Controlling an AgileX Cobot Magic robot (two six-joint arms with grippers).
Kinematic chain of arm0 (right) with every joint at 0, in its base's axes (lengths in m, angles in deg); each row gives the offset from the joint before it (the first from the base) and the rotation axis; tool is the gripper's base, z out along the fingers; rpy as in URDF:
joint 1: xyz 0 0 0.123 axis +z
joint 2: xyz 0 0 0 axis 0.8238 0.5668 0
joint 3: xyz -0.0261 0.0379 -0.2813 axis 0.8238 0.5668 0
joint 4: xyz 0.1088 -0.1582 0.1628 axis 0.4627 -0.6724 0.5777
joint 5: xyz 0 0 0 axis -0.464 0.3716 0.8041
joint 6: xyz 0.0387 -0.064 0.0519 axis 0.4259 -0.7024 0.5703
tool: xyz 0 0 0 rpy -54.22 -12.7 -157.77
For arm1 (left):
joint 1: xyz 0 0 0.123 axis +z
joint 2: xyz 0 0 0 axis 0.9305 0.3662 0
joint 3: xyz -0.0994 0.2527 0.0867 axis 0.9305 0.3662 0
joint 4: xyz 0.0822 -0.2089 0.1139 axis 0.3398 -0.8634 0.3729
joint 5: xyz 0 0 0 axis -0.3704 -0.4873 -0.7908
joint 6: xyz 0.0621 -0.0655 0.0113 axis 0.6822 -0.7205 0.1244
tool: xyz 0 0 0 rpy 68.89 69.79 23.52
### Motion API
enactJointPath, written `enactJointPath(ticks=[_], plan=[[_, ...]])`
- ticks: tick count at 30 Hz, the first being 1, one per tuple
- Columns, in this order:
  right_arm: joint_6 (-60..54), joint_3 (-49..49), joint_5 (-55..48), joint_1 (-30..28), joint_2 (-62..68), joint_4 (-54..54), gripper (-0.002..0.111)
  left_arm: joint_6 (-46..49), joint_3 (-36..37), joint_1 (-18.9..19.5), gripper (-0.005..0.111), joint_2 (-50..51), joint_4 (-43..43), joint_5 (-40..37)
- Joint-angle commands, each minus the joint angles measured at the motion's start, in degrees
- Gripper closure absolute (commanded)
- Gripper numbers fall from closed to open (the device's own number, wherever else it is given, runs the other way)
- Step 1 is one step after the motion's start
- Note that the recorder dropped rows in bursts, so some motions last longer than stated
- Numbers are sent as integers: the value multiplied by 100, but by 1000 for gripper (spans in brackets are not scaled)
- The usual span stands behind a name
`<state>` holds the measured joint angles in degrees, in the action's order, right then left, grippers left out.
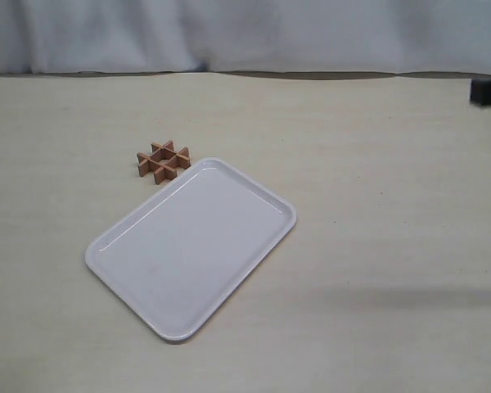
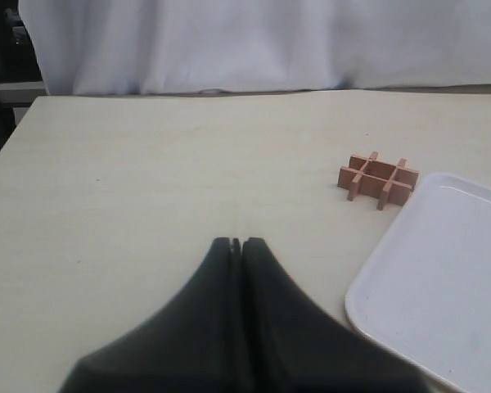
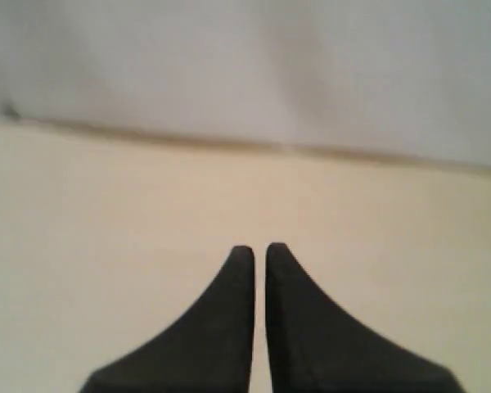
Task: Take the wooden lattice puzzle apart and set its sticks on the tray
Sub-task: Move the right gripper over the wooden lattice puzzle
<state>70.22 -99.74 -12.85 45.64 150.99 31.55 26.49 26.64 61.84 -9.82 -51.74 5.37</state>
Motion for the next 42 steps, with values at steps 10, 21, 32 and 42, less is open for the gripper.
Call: enactJointPath(ticks=[10,21,32,42], plan=[[-3803,-1726,-2901,1201,2634,3178,104,-16,18,1,107,-11,16,57],[-4042,-2654,-2671,2890,3821,3120,104,-16,18,1,107,-11,16,57],[-4088,-4370,-2257,3463,5370,3438,104,-16,18,1,107,-11,16,57],[-5823,-6545,-3551,3332,6818,5031,104,-16,18,1,107,-11,16,46]])
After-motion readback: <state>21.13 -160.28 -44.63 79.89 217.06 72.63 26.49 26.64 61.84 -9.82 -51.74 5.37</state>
